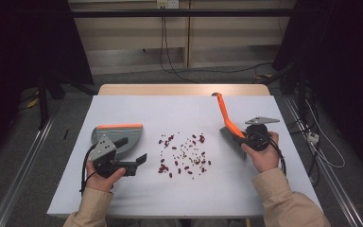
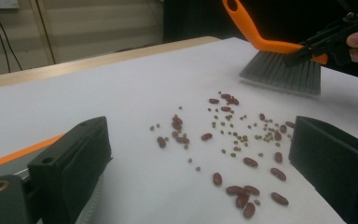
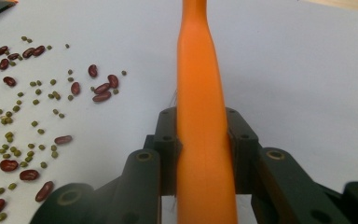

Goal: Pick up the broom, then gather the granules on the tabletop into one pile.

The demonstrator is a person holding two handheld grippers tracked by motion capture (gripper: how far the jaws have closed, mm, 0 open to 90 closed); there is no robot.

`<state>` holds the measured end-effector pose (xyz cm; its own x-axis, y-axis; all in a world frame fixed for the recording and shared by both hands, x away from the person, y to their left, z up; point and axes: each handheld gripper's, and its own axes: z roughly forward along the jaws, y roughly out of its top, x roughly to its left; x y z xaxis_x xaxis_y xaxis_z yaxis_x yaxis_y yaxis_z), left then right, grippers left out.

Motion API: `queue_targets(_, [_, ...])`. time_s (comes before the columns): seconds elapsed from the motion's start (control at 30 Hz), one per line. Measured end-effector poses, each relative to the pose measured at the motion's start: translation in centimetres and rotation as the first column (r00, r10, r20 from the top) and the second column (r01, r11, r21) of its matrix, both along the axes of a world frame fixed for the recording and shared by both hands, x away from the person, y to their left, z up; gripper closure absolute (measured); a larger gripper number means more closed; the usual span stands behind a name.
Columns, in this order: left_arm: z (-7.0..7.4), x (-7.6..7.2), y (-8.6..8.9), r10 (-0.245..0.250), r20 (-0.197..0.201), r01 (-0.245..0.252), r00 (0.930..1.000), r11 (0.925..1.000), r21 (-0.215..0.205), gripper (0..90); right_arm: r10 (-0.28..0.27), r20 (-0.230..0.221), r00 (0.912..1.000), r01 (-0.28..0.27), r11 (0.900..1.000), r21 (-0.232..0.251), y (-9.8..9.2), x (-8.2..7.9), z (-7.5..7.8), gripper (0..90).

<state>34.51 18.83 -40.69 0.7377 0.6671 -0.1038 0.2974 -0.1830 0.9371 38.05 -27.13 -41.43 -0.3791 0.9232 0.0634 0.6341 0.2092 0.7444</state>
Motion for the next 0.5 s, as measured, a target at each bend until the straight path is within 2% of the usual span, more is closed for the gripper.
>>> queue_targets(0.5, [-0.1,-0.2,0.6,0.0,-0.005,0.0,1.0,1.0,-0.009,5.4,0.021,0.045,0.9988,-0.021,1.0,0.012,0.9,1.2,0.3,71.3])
